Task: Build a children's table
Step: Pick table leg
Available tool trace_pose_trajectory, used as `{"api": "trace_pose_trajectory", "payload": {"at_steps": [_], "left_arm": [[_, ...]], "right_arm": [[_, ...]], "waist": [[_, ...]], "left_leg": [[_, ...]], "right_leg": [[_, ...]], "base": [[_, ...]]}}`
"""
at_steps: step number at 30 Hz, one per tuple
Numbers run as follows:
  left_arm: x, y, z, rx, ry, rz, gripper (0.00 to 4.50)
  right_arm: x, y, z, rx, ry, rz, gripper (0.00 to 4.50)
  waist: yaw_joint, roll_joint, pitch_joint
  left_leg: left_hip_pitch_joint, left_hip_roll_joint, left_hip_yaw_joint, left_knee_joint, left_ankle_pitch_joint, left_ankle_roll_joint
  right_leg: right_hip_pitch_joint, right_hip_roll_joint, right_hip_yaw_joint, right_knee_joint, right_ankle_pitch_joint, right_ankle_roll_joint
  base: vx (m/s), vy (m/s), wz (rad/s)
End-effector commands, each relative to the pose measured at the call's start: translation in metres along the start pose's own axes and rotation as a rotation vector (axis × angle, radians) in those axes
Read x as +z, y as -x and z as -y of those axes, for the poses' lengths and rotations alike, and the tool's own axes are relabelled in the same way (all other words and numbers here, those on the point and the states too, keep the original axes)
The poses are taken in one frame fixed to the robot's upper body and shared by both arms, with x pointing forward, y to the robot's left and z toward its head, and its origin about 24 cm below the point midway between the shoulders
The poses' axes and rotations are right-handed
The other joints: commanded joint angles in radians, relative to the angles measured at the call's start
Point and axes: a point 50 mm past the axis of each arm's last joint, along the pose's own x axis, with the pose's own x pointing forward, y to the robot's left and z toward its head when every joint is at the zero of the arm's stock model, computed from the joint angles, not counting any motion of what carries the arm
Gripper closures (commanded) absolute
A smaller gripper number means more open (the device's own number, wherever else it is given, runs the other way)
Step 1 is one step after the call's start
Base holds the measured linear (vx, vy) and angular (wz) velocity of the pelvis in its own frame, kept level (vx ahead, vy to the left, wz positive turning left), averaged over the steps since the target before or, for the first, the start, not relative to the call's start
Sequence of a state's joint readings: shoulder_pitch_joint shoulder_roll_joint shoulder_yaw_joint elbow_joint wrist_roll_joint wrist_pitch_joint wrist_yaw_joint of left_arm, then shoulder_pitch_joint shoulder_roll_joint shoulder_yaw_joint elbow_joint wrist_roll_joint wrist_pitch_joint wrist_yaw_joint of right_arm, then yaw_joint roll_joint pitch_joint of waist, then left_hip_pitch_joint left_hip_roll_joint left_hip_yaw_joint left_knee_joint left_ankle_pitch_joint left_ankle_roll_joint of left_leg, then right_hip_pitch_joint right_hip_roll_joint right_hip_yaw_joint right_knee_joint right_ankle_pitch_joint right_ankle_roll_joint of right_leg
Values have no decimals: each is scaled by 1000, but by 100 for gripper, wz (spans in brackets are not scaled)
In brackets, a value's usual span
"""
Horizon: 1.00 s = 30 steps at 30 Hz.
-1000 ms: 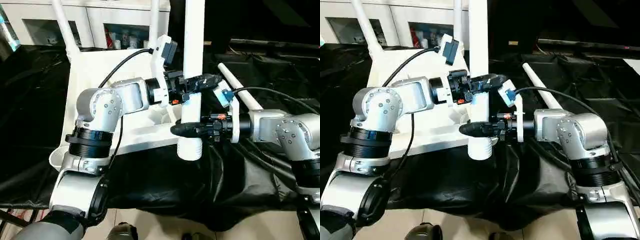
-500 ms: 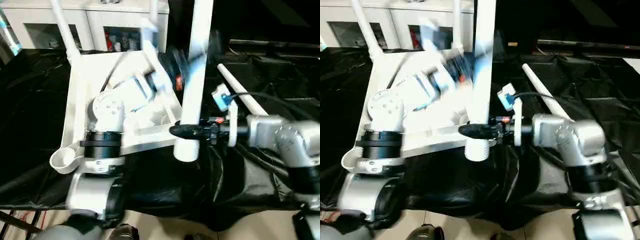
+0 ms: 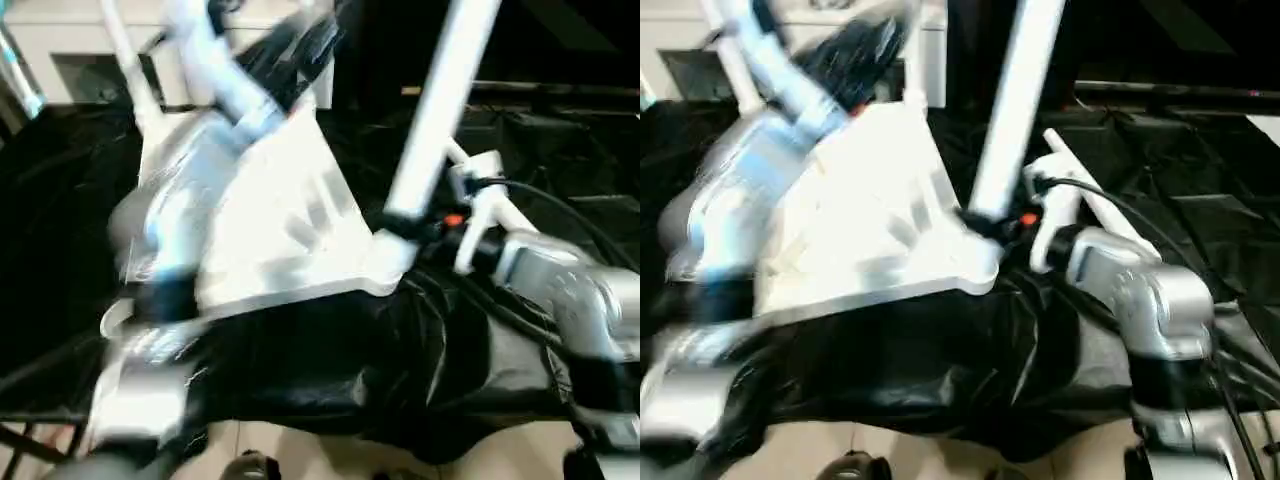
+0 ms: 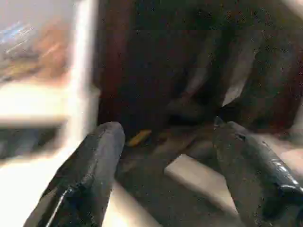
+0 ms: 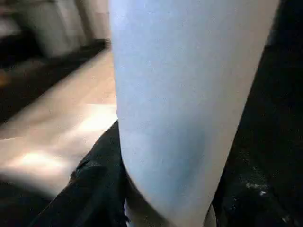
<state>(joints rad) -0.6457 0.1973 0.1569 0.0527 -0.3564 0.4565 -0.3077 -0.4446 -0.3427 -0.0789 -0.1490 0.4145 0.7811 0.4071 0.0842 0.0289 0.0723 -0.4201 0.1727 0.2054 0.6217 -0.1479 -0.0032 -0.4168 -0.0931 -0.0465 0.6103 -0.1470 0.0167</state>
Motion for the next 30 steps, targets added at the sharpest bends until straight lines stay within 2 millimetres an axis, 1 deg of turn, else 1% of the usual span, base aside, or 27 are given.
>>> {"api": "trace_pose_trajectory", "payload": {"at_steps": [1,2,3,4,5,7,8,9,10,12,14,15,16,17,18,19,20,21,22,23,24,25,26,27,28,29,30], "left_arm": [[-25,20,-7,93,-42,-96,102],[-34,31,-11,151,-45,-99,102],[-39,40,-15,213,-52,-97,102],[-42,46,-17,253,-58,-97,102],[-45,51,-19,306,-74,-91,102],[-46,55,-20,345,-85,-87,102],[-54,66,-21,406,-109,-90,102],[-58,71,-21,427,-131,-93,102],[-63,76,-21,440,-142,-102,102],[-67,83,-20,459,-141,-110,102],[-69,91,-15,481,-161,-125,102],[-69,91,-14,481,-165,-126,102],[-71,93,-11,472,-186,-145,102],[-71,93,-8,463,-211,-151,102],[-71,93,-7,461,-238,-152,102],[-71,93,-5,461,-226,-141,102],[-70,93,-4,460,-213,-134,102],[-72,92,-4,469,-204,-158,102],[-73,91,-4,470,-204,-167,102],[-73,89,-4,461,-213,-173,102],[-73,89,-4,460,-216,-174,102],[-71,86,-2,431,-216,-153,102],[-69,84,0,407,-201,-135,102],[-70,84,1,407,-199,-136,102],[-70,85,2,408,-197,-140,102],[-69,85,3,405,-202,-136,102],[-69,85,4,401,-208,-129,102]], "right_arm": [[-2,6,6,-184,82,42,258],[-7,10,6,-227,108,35,258],[-12,13,5,-260,142,24,258],[-16,16,4,-282,165,18,258],[-20,19,4,-322,186,13,258],[-23,21,4,-352,202,9,258],[-31,26,4,-404,199,34,258],[-33,28,3,-439,186,61,258],[-35,31,4,-488,162,90,258],[-39,34,3,-525,144,106,258],[-53,35,-3,-497,124,82,258],[-54,35,-3,-494,119,78,258],[-60,35,-8,-444,36,84,258],[-60,34,-12,-418,-8,99,258],[-61,32,-15,-403,-35,99,258],[-63,31,-17,-393,-22,85,258],[-63,30,-18,-386,-13,80,258],[-64,28,-20,-373,-23,77,258],[-65,28,-21,-360,-29,68,258],[-68,27,-22,-340,-31,55,258],[-68,27,-22,-339,-30,55,258],[-72,28,-21,-337,-16,37,258],[-76,30,-18,-338,-2,14,258],[-76,30,-18,-338,-2,13,258],[-77,32,-17,-341,-6,10,258],[-78,33,-15,-345,-15,9,258],[-78,34,-14,-348,-23,8,258]], "waist": [[-14,7,-86],[-14,6,-87],[-15,2,-86],[-17,7,-88],[-17,6,-88],[-23,7,-83],[-25,1,-82],[-30,5,-75],[-41,0,-75],[-55,6,-75],[-67,12,-72],[-75,24,-68],[-88,34,-63],[-92,40,-62],[-94,51,-57],[-79,50,-49],[-72,44,-43],[-62,38,-45],[-58,19,-68],[-57,3,-71],[-23,-59,-66],[-6,-31,-62],[-5,-49,-46],[6,-43,-61],[10,-21,-73],[9,-14,-80],[4,-5,-74]], "left_leg": [[49,37,-40,-80,-368,-108],[47,39,-43,-82,-368,-106],[51,41,-40,-82,-383,-99],[53,41,-41,-82,-399,-96],[50,42,-42,-84,-401,-94],[55,37,-44,-84,-456,-88],[55,36,-44,-82,-466,-85],[59,38,-47,-83,-492,-81],[55,34,-49,-81,-505,-78],[45,35,-57,-91,-514,-76],[56,40,-64,-97,-583,-89],[62,51,-81,-108,-646,-114],[68,71,-104,-132,-747,-140],[72,91,-118,-148,-798,-148],[51,160,-148,-215,-871,-137],[35,203,-150,-260,-911,-109],[38,211,-146,-268,-910,-88],[39,207,-135,-262,-896,-61],[62,168,-129,-208,-781,-30],[63,109,-109,-155,-702,-36],[37,-39,-32,132,-321,14],[4,-39,-66,136,-169,30],[-47,-50,-81,144,-88,-4],[-27,-32,-96,82,-130,-22],[8,-11,-111,22,-172,-8],[21,-5,-107,2,-148,4],[49,2,-100,-16,-211,26]], "right_leg": [[19,-40,22,-97,-502,-50],[22,-40,21,-97,-494,-54],[18,-36,22,-102,-487,-55],[16,-34,23,-100,-480,-59],[19,-34,22,-100,-474,-58],[13,-31,17,-109,-529,-38],[12,-32,15,-114,-549,-30],[6,-35,13,-125,-590,-15],[8,-34,7,-130,-621,-1],[20,-36,-1,-127,-630,5],[17,-29,-11,-133,-629,10],[21,-19,-20,-134,-589,6],[28,7,-32,-127,-512,3],[30,18,-35,-115,-452,-3],[59,25,-38,-2,-277,-19],[62,34,-45,101,-183,-31],[53,33,-41,124,-189,-39],[58,26,-22,153,-240,-46],[66,-4,35,111,-290,-50],[61,-16,58,52,-354,-93],[18,-98,82,-142,-805,-84],[34,-112,130,-137,-906,-36],[52,-93,114,-115,-1020,140],[70,-95,121,-93,-909,156],[78,-82,106,-73,-686,82],[82,-57,91,-71,-550,44],[45,-24,60,-87,-591,41]], "base": [[0,0,0],[0,0,0],[0,0,0],[0,0,0],[0,0,0],[0,0,0],[0,0,0],[0,0,0],[0,0,0],[0,0,0],[0,0,0],[0,0,0],[0,0,0],[-56,-1,-6],[-56,-1,-6],[-73,-47,1],[-62,-109,10],[-62,-109,10],[-55,-187,6],[-134,-211,-6],[-134,-211,-6],[-126,-192,-12],[-42,-159,-6],[-42,-159,-6],[-61,-103,7],[-97,-85,20],[-97,-85,20]]}}
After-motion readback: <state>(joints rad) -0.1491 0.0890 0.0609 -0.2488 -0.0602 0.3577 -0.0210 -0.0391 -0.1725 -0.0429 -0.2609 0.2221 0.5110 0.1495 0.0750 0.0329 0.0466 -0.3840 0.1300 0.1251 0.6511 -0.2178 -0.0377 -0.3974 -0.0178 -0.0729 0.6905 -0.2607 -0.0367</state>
